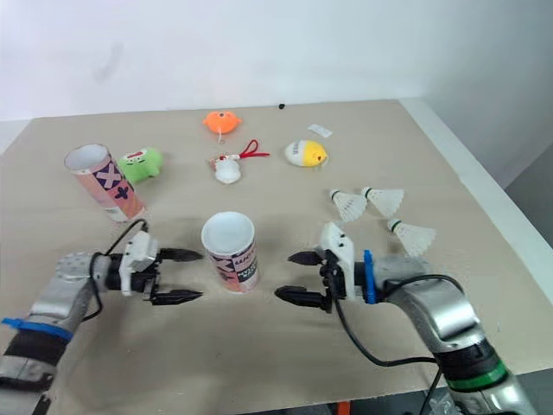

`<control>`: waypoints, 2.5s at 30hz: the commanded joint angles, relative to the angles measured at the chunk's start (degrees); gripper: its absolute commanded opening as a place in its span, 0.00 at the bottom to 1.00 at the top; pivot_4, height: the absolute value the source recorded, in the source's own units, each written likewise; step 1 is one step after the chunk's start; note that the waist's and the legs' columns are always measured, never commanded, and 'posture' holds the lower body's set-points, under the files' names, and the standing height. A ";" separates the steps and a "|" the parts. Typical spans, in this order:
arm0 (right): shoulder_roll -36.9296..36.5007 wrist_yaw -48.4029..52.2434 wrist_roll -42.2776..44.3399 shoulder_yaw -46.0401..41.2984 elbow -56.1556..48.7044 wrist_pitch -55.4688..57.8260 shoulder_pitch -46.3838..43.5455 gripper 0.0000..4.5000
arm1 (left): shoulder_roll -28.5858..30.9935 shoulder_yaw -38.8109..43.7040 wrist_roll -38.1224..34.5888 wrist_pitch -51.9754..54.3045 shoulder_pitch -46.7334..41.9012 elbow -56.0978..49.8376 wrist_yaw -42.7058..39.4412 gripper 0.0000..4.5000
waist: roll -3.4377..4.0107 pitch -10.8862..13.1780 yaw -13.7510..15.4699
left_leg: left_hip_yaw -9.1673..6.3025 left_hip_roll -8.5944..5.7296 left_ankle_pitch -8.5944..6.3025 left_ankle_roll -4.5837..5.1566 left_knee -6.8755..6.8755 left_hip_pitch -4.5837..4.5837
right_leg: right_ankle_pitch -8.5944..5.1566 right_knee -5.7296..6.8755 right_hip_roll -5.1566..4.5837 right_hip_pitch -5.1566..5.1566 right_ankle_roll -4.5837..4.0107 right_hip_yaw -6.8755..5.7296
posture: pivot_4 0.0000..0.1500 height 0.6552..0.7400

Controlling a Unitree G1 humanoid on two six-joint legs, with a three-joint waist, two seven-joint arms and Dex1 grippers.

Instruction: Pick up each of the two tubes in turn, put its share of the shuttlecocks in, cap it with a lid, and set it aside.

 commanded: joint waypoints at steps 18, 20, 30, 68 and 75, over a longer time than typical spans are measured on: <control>18.46 9.06 -10.52 11.23 19.37 -13.55 -15.56 0.99 | 9.22 20.97 -22.93 21.32 25.27 -40.88 10.80 1.00 | -0.26 0.21 0.25 | 0.01 -0.26 0.05 -0.31 0.22 -0.70 | 0.11 0.04 -0.50 -0.63 0.01 -0.30 | 1.00 0.91; 19.62 9.47 -10.75 11.37 19.73 -14.03 -16.08 0.99 | 9.17 21.34 -22.74 21.28 26.03 -41.22 11.09 1.00 | -0.26 0.21 0.21 | -0.01 -0.19 0.13 -0.45 0.20 -0.68 | 0.12 0.06 -0.45 -0.63 -0.01 -0.40 | 1.00 0.91; 21.61 10.94 -10.54 10.24 20.06 -14.20 -15.93 0.67 | 8.11 20.00 -22.44 21.02 27.28 -43.14 13.65 1.00 | -0.27 0.21 0.16 | -0.01 -0.13 0.33 -0.79 0.20 -0.66 | 0.23 0.14 -0.42 -0.64 -0.03 -0.44 | 1.00 0.91; -1.70 -43.24 -14.30 -44.15 60.40 -29.13 -16.55 0.60 | -26.77 -2.18 -11.98 19.80 -24.26 -10.31 24.38 1.00 | 0.01 0.11 1.38 | 0.06 -0.86 0.52 -0.89 0.30 -0.35 | 0.61 -0.04 -0.60 0.02 0.61 0.38 | 1.00 0.91; -1.62 -42.35 -11.90 -45.13 70.03 -31.30 -18.31 0.60 | -27.05 -2.02 -11.77 20.30 -23.14 -11.71 24.58 1.00 | 0.04 0.12 1.33 | 0.07 -0.98 0.53 -0.91 0.31 -0.36 | 0.66 -0.11 -0.67 0.08 0.72 0.49 | 1.00 0.91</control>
